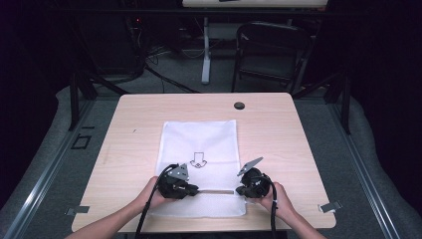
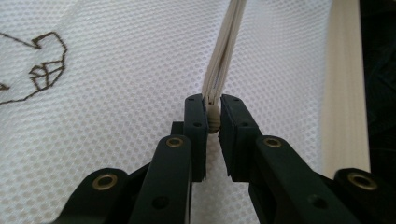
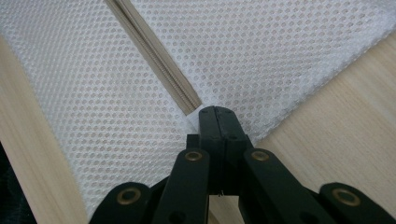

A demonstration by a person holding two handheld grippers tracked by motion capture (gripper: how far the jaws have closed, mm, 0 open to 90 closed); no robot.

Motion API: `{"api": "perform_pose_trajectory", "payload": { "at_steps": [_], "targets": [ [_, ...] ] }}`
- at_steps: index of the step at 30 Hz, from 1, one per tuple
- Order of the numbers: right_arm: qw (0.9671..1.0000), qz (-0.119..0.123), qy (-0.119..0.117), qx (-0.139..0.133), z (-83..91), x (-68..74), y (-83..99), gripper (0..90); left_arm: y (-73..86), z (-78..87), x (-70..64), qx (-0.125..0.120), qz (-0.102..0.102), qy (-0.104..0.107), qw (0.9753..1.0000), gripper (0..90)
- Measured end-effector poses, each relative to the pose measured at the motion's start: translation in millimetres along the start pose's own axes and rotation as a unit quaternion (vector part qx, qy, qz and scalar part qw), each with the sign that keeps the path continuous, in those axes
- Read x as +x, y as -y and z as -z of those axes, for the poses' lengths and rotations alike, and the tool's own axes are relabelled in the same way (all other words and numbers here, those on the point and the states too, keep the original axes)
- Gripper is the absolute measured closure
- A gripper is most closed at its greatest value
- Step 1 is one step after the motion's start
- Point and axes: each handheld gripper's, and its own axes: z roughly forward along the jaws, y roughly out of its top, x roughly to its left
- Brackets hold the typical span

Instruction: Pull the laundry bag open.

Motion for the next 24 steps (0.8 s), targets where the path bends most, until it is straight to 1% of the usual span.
{"api": "perform_pose_trajectory", "payload": {
  "at_steps": [1, 2, 6, 7, 9, 11, 12, 13, 15, 16, 20, 22, 24],
  "targets": [
    [1.0000, 0.000, 0.000, 0.000, 0.0, 0.0, 0.0, 90.0, 0.0, 0.0, 0.0, 0.000, 0.000, 0.000, 1.0000, 81.8],
    [1.0000, 0.000, 0.000, 0.000, 0.0, -0.1, 0.0, 90.0, 0.4, -0.1, 0.3, -0.004, -0.001, 0.007, 1.0000, 81.8],
    [1.0000, -0.001, 0.000, 0.000, 0.0, -0.1, 0.1, 90.0, 1.7, 1.0, 0.9, -0.001, -0.003, 0.004, 1.0000, 81.8],
    [1.0000, -0.001, 0.000, 0.000, 0.0, -0.1, 0.1, 90.0, 2.7, 1.8, 1.4, -0.005, 0.002, 0.007, 1.0000, 81.8],
    [1.0000, -0.001, 0.000, 0.000, 0.0, -0.1, 0.1, 90.0, 3.8, 3.0, 1.3, -0.003, 0.000, 0.001, 1.0000, 81.8],
    [1.0000, -0.001, 0.000, 0.000, 0.0, -0.2, 0.0, 90.0, 4.6, 3.3, 1.1, -0.007, 0.001, 0.002, 1.0000, 81.8],
    [1.0000, 0.000, 0.000, 0.000, 0.0, -0.1, 0.0, 90.0, 4.3, 4.4, 1.0, -0.003, 0.000, 0.000, 1.0000, 81.8],
    [1.0000, 0.000, 0.000, 0.000, 0.0, -0.1, 0.0, 90.0, 4.9, 4.2, 1.2, -0.005, -0.003, 0.002, 1.0000, 81.8],
    [1.0000, -0.001, 0.000, 0.000, 0.0, -0.1, 0.0, 90.0, 6.5, 7.0, 2.4, -0.009, 0.001, 0.008, 0.9999, 81.8],
    [1.0000, -0.003, 0.001, -0.001, 0.0, 0.0, 0.0, 90.0, 6.8, 6.9, 1.7, -0.009, 0.000, 0.002, 1.0000, 81.8],
    [1.0000, -0.004, -0.001, -0.001, 0.0, -0.3, 0.2, 90.0, 8.6, 7.9, 2.4, -0.012, 0.004, 0.002, 0.9999, 81.8],
    [1.0000, -0.003, 0.000, -0.001, 0.0, -0.2, 0.1, 90.0, 9.0, 9.3, 2.1, -0.006, 0.001, 0.003, 1.0000, 81.8],
    [1.0000, -0.005, -0.001, -0.002, 0.0, -0.2, 0.2, 90.0, 11.2, 11.3, 3.8, -0.007, 0.004, 0.004, 1.0000, 81.8]
  ]
}}
